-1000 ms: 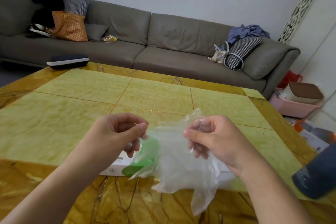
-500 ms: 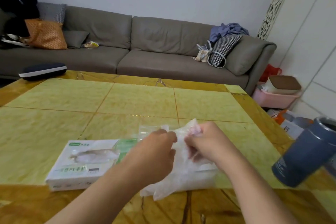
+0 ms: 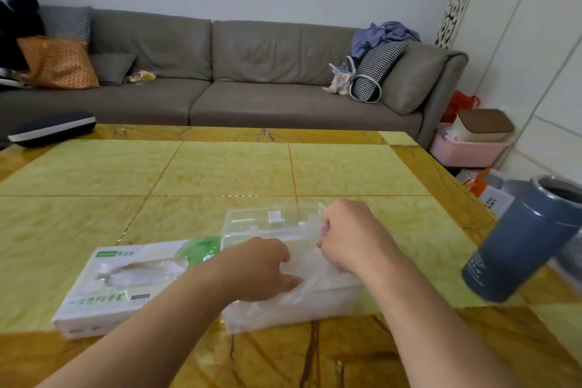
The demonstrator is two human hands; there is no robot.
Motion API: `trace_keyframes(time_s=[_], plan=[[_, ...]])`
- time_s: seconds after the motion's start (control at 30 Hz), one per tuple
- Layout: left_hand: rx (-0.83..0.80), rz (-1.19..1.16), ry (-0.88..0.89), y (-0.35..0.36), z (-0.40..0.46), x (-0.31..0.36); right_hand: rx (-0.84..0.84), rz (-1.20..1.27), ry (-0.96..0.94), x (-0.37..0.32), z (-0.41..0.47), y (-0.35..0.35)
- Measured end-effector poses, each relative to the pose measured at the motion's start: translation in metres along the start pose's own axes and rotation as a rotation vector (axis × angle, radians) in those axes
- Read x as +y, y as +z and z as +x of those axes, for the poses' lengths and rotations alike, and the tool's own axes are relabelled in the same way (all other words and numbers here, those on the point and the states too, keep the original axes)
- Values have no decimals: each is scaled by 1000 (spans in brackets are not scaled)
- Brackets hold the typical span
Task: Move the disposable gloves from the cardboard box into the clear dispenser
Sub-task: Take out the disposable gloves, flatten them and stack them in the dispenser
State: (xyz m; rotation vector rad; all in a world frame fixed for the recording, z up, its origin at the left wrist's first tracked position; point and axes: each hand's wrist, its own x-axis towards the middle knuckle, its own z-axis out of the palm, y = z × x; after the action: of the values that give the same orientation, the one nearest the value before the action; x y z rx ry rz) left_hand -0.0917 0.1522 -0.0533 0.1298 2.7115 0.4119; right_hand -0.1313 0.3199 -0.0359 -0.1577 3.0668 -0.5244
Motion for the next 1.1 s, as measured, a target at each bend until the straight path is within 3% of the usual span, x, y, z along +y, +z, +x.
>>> trace_keyframes(time_s=[0.17,0.33,0.7,0.8,0.87,0.93,1.1], plan=[[-118,33,-11,-4,2,4,55,-202,-64,-1,-2,-2],[-138,84,-16,-8,8,4,50,-248,-63,1,-2,3],[68,506,206,-2,14,-7,79,-283,-64,-11,-12,-6],[93,506,230,-1,12,-3,184,-106,-178,-29,-22,-17],[83,503,222,-2,7,2,95,149,-196,-42,-30,-15],[50,511,204,-4,1,5,-97,295,-115,-47,-32,-6],[-22,395,177,-11,-3,3,-384,158,19,-30,-19,13]])
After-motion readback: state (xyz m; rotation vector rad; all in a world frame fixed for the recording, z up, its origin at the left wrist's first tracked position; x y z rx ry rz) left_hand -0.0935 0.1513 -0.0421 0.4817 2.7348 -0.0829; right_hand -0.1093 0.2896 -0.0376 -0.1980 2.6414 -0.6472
